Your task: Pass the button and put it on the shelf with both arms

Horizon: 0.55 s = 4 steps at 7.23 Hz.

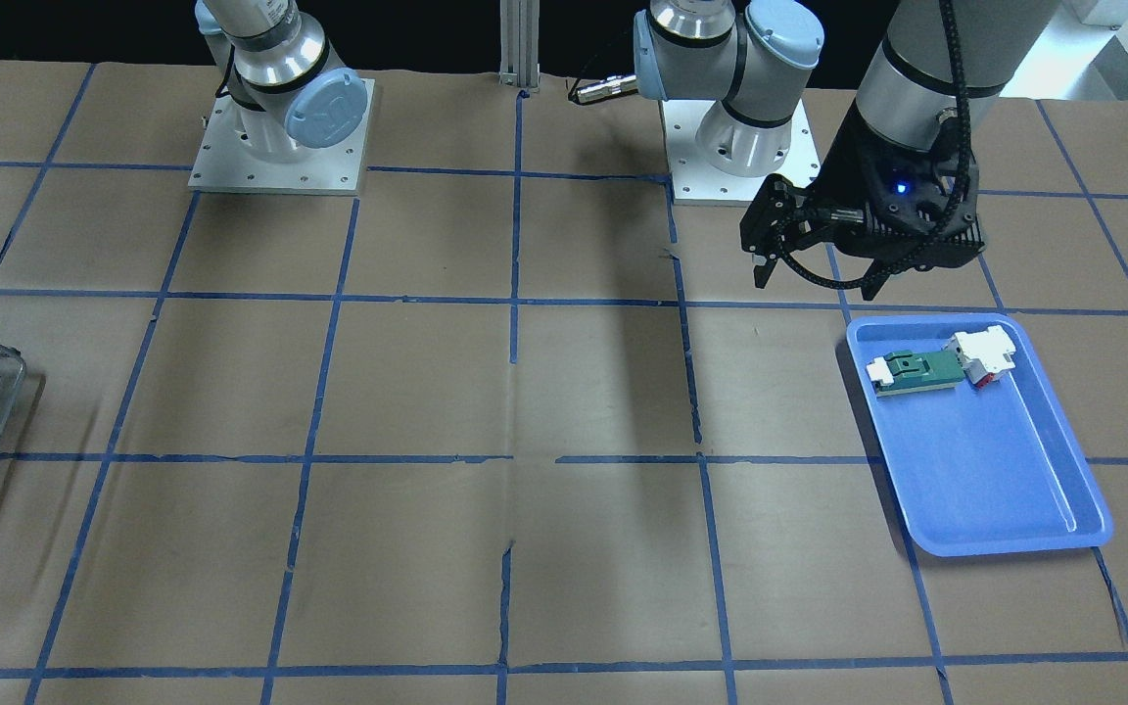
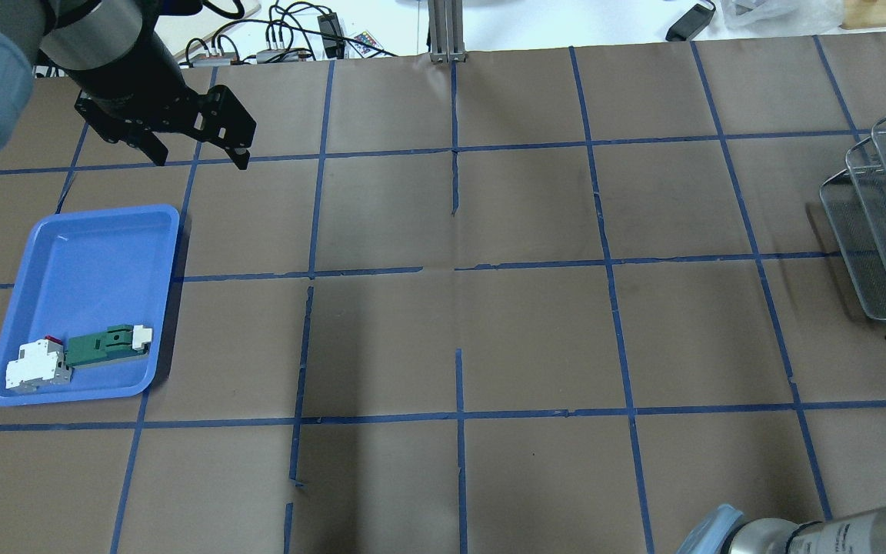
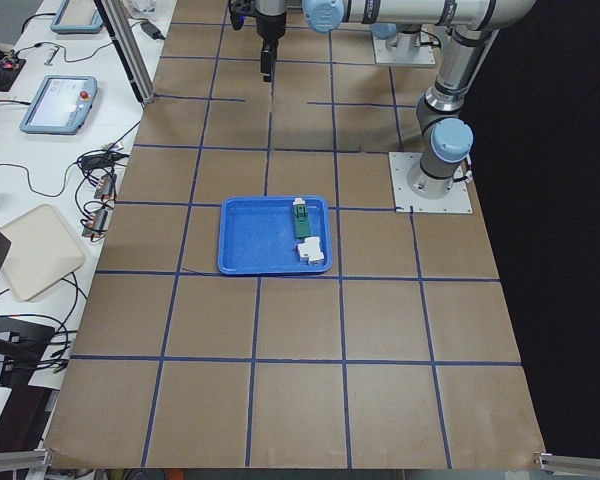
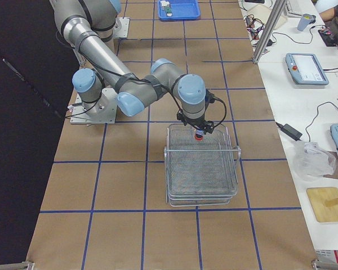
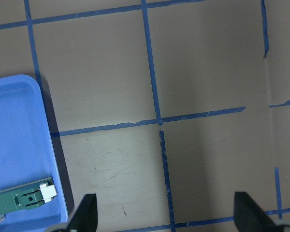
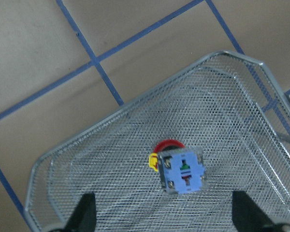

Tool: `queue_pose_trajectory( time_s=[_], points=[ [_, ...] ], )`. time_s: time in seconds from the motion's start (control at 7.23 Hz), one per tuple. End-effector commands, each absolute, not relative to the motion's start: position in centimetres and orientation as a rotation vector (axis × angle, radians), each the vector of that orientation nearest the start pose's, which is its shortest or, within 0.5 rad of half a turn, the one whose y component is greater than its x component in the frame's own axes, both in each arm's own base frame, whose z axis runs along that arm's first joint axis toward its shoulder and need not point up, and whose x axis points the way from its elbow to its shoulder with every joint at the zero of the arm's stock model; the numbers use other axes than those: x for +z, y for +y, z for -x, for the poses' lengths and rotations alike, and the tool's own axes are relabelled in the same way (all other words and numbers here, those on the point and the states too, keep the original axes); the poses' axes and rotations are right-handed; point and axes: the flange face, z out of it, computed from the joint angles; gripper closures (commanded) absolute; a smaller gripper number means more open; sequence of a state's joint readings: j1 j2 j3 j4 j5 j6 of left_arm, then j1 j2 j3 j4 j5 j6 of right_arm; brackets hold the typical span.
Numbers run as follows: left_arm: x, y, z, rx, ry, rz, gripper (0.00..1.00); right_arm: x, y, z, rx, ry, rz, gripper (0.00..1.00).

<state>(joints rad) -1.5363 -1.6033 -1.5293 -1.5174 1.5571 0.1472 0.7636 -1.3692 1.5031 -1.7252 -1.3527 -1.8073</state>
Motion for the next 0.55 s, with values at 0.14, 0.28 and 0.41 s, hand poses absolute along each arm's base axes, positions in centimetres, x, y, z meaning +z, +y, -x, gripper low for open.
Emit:
queue_pose_trajectory(
  time_s=[0.14,0.28,0.41],
  points=[
    [49.7,-51.5,11.5,-0.108,3.140,-0.184,0.00,51.4,-51.1,10.7,-0.225,2.884,1.124,0.00],
    [50.0,-51.3,11.4,-0.119,3.137,-0.181,0.00,51.6,-50.5,4.4,-0.146,2.968,1.021,0.00],
    [50.1,-51.1,11.3,-0.112,3.137,-0.179,0.00,52.1,-49.4,-0.8,-0.124,3.049,0.864,0.00]
  ],
)
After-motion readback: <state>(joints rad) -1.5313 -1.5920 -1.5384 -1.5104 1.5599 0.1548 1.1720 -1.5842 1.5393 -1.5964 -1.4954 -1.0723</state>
